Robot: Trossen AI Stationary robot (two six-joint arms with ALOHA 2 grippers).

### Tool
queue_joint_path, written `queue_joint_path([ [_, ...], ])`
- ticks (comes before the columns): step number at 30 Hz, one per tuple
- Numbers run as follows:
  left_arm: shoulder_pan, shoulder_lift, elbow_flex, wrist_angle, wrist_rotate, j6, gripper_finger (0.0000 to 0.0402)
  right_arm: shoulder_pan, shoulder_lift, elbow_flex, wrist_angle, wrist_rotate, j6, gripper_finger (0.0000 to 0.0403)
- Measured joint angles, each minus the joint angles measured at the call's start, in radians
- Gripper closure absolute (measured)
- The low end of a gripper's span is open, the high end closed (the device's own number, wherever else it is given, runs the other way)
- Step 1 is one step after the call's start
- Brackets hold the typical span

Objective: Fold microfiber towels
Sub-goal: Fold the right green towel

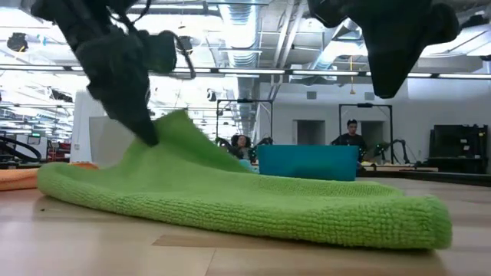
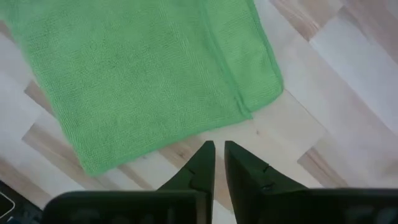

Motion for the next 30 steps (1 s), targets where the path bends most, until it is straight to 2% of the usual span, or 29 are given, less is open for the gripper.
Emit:
queue_joint_path([
  [4, 0.006, -0.026, 0.016, -0.003, -0.025, 0.052, 0.0400, 0.005, -0.003, -0.058, 0.063, 0.027, 0.022, 0.0317],
  [11, 0.043, -0.026, 0.017, -0.051, -0.018, 0.061, 0.0400, -0.042, -0.001, -0.224, 0.222, -0.047, 0.027, 0.0283],
  [17, 0.058, -0.026, 0.017, -0.048, -0.018, 0.061, 0.0400, -0.056, -0.001, -0.253, 0.245, -0.052, -0.043, 0.0261],
  [25, 0.058, -0.026, 0.017, -0.049, -0.018, 0.061, 0.0400, -0.075, -0.001, -0.291, 0.268, -0.042, -0.079, 0.0270],
  [30, 0.058, -0.026, 0.017, -0.048, -0.009, 0.058, 0.0400, -0.077, -0.001, -0.355, 0.379, -0.066, -0.079, 0.0274],
])
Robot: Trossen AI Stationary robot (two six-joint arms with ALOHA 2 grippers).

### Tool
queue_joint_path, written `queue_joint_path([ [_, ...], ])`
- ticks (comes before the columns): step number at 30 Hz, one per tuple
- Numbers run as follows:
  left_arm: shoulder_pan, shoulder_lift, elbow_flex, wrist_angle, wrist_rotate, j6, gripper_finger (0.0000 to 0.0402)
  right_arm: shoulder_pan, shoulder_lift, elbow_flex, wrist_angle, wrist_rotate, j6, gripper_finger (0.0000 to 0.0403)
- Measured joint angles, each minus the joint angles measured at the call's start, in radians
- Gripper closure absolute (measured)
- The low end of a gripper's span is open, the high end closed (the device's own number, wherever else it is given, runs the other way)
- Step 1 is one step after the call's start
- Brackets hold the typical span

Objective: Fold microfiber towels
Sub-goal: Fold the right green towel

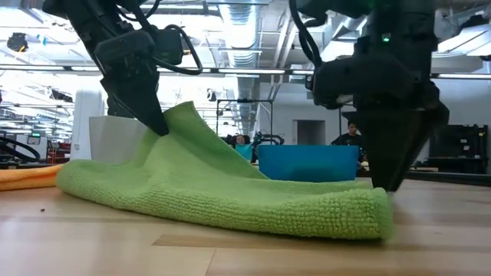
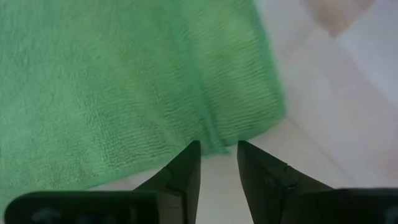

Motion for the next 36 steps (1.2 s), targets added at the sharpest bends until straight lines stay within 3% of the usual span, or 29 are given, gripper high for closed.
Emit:
queue_joint_path([
  [6, 0.000, 0.000, 0.000, 0.000, 0.009, -0.001, 0.0400, 0.000, 0.000, -0.021, 0.036, -0.005, -0.001, 0.0292],
  [13, 0.000, 0.000, 0.000, 0.000, 0.013, -0.007, 0.0400, 0.003, 0.000, 0.005, 0.003, -0.028, -0.030, 0.0389],
  [19, 0.000, 0.000, 0.000, 0.000, 0.038, -0.025, 0.0400, 0.003, 0.000, 0.069, -0.126, -0.027, -0.050, 0.0369],
  [23, 0.003, 0.000, 0.000, 0.000, 0.032, -0.025, 0.0400, 0.002, 0.000, 0.106, -0.211, -0.024, -0.083, 0.0387],
  [36, 0.062, -0.011, 0.000, 0.002, 0.018, -0.022, 0.0400, -0.041, -0.011, 0.109, -0.232, 0.011, -0.131, 0.0375],
])
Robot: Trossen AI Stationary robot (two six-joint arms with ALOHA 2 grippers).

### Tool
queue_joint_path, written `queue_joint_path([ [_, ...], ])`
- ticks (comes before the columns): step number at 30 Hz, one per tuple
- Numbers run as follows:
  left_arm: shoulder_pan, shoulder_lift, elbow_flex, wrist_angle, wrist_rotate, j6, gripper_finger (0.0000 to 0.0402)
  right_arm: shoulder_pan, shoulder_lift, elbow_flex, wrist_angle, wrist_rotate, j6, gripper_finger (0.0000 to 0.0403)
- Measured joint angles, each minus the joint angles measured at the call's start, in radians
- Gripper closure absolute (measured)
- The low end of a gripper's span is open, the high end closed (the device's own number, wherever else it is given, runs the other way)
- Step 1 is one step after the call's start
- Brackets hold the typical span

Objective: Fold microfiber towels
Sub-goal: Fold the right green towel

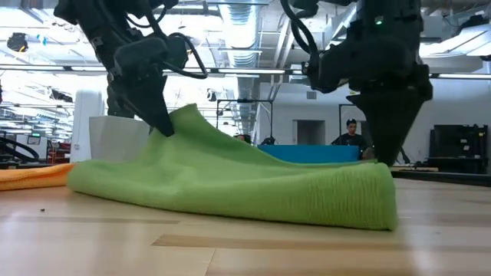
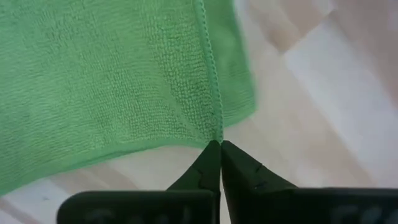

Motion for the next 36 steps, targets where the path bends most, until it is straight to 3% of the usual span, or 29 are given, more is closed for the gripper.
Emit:
queue_joint_path([
  [20, 0.023, -0.010, -0.006, 0.020, 0.039, 0.044, 0.0398, -0.036, 0.004, -0.015, 0.014, -0.014, -0.044, 0.0373],
  [36, 0.023, -0.010, -0.006, 0.025, 0.044, 0.043, 0.0351, -0.028, 0.004, -0.015, 0.011, -0.038, -0.025, 0.0345],
])
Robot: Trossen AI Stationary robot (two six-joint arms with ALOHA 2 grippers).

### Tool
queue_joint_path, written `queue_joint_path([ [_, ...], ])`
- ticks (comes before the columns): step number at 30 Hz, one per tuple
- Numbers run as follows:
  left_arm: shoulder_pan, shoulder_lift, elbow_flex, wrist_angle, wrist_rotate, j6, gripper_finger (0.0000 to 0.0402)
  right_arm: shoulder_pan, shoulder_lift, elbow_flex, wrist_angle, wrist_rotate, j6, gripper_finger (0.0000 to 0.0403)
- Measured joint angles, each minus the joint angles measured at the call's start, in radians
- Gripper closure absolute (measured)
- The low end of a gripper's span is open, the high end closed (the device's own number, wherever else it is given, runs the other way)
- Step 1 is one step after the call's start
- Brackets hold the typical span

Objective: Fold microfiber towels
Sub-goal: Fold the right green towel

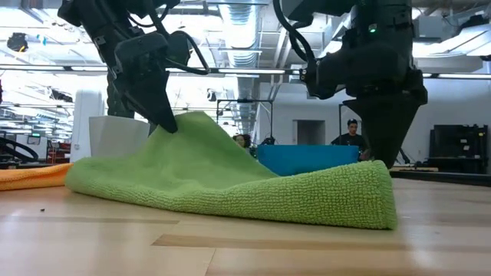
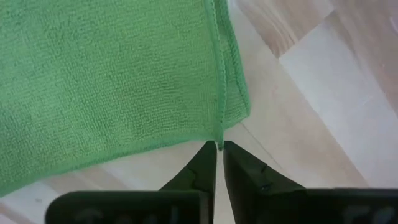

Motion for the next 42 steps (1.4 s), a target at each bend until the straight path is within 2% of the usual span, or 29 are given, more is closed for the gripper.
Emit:
queue_joint_path([
  [12, 0.000, 0.000, 0.000, 0.001, 0.020, 0.022, 0.0284, -0.007, -0.003, 0.000, -0.039, 0.004, 0.033, 0.0291],
  [17, -0.006, 0.000, 0.000, 0.048, 0.076, 0.024, 0.0268, 0.025, -0.075, 0.000, -0.019, 0.117, 0.110, 0.0280],
  [20, -0.027, 0.000, 0.000, 0.090, 0.113, 0.030, 0.0267, 0.064, -0.124, 0.000, 0.057, 0.181, 0.119, 0.0278],
  [24, -0.084, 0.000, -0.020, 0.190, 0.139, 0.048, 0.0290, 0.150, -0.130, 0.003, 0.329, 0.247, 0.040, 0.0290],
  [30, -0.159, 0.000, -0.095, 0.285, 0.076, -0.002, 0.0364, 0.245, 0.011, 0.001, 0.624, 0.262, 0.053, 0.0352],
  [33, -0.180, 0.000, -0.132, 0.305, 0.061, -0.030, 0.0391, 0.268, 0.060, 0.001, 0.669, 0.269, 0.104, 0.0385],
  [35, -0.186, 0.000, -0.144, 0.314, 0.057, -0.029, 0.0399, 0.276, 0.078, 0.000, 0.665, 0.269, 0.128, 0.0393],
  [42, -0.188, 0.000, -0.206, 0.325, 0.020, -0.055, 0.0395, 0.281, 0.080, 0.000, 0.609, 0.273, 0.230, 0.0367],
])
